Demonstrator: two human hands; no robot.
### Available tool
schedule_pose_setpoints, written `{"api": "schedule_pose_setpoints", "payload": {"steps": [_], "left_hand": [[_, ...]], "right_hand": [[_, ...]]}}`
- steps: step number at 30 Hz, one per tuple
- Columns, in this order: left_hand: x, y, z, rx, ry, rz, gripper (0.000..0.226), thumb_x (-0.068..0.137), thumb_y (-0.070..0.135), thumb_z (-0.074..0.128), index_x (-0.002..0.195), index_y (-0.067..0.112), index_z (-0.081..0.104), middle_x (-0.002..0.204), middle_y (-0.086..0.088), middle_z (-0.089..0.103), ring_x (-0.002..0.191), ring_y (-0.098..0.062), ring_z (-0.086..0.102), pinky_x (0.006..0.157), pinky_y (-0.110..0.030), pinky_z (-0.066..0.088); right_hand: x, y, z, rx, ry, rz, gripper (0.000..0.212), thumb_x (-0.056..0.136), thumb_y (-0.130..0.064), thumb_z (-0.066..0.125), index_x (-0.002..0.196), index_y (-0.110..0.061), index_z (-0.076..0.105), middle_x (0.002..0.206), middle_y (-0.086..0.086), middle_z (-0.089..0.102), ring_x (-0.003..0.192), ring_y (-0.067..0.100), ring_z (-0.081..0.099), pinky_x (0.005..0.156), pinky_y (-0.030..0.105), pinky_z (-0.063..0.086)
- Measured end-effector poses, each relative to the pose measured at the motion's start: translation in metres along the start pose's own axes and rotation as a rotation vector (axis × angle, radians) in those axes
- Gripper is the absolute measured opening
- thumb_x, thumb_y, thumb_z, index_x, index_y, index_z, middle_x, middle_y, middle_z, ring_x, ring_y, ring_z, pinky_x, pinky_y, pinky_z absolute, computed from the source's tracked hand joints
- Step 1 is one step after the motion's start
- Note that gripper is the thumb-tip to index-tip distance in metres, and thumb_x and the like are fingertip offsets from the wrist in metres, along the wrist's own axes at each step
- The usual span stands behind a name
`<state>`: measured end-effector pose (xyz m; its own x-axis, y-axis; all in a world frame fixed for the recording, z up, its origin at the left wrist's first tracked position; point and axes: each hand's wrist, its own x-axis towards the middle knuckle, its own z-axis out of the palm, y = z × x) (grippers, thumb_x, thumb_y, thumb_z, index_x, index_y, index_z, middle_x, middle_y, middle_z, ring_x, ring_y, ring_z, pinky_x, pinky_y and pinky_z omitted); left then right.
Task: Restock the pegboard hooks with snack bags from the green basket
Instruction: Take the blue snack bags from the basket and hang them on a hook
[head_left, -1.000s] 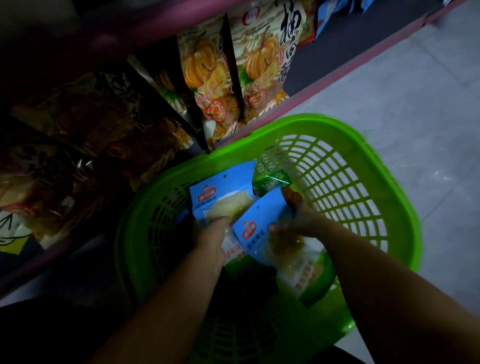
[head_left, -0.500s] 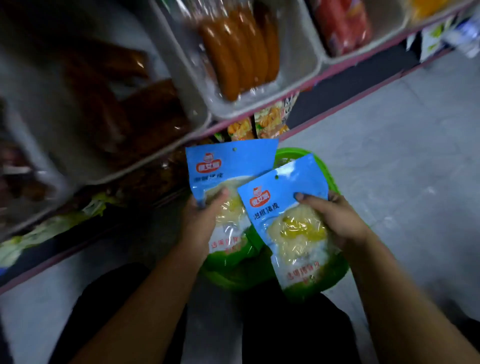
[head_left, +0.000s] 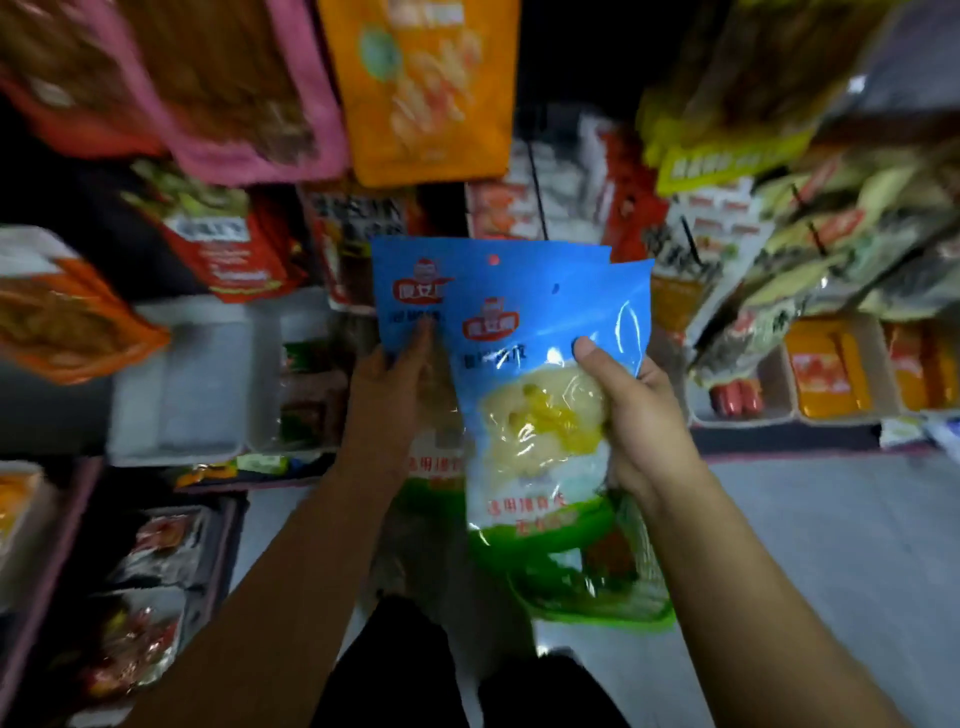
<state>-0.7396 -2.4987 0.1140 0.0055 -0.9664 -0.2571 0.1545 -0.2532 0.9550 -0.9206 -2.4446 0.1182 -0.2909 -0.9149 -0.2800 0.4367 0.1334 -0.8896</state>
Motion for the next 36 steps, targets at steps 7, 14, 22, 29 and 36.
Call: {"api": "schedule_pose_setpoints", "payload": {"steps": [7, 14, 22, 29, 36], "left_hand": [[0.006, 0.131, -0.061, -0.177, 0.108, 0.313, 0.022, 0.085, 0.037, 0.061, 0.1, 0.024, 0.071, 0.109, -0.003, 0.069, 0.109, -0.024, 0.064, 0.097, -0.043, 0.05], [0.036, 0.239, -0.115, -0.04, 0.183, 0.697, 0.015, 0.083, 0.014, 0.069, 0.079, 0.028, 0.073, 0.085, 0.01, 0.075, 0.088, -0.013, 0.072, 0.079, -0.034, 0.057], [0.064, 0.342, -0.135, -0.208, -0.07, 0.779, 0.023, 0.071, 0.033, 0.068, 0.085, 0.018, 0.076, 0.093, -0.01, 0.075, 0.087, -0.028, 0.072, 0.075, -0.044, 0.058], [0.077, 0.402, -0.14, -0.159, -0.107, 0.998, 0.013, 0.062, 0.027, 0.076, 0.074, 0.025, 0.072, 0.083, -0.006, 0.076, 0.074, -0.024, 0.073, 0.058, -0.029, 0.057], [0.071, 0.447, -0.136, -0.269, 0.038, 1.224, 0.009, 0.071, 0.024, 0.076, 0.073, 0.026, 0.067, 0.078, 0.001, 0.075, 0.073, -0.019, 0.073, 0.058, -0.028, 0.055]], "right_hand": [[0.013, -0.061, 0.139, -0.049, -0.22, -0.334, 0.021, 0.081, -0.02, 0.068, 0.1, -0.028, 0.072, 0.103, 0.003, 0.074, 0.094, 0.025, 0.07, 0.085, 0.046, 0.056], [0.033, -0.094, 0.24, -0.099, -0.242, -0.558, 0.037, 0.072, -0.039, 0.074, 0.105, -0.024, 0.069, 0.103, 0.004, 0.075, 0.094, 0.028, 0.071, 0.084, 0.051, 0.055], [0.032, -0.142, 0.306, -0.203, -0.174, -0.82, 0.044, 0.066, -0.055, 0.067, 0.105, -0.036, 0.069, 0.094, -0.006, 0.076, 0.085, 0.018, 0.073, 0.081, 0.05, 0.057], [0.035, -0.179, 0.331, -0.221, -0.072, -0.963, 0.041, 0.057, -0.055, 0.071, 0.097, -0.044, 0.069, 0.082, -0.013, 0.076, 0.078, 0.009, 0.073, 0.071, 0.03, 0.058], [0.034, -0.22, 0.354, -0.219, -0.176, -1.06, 0.026, 0.061, -0.034, 0.071, 0.086, -0.04, 0.071, 0.075, -0.014, 0.074, 0.069, -0.001, 0.069, 0.059, 0.012, 0.052]]}}
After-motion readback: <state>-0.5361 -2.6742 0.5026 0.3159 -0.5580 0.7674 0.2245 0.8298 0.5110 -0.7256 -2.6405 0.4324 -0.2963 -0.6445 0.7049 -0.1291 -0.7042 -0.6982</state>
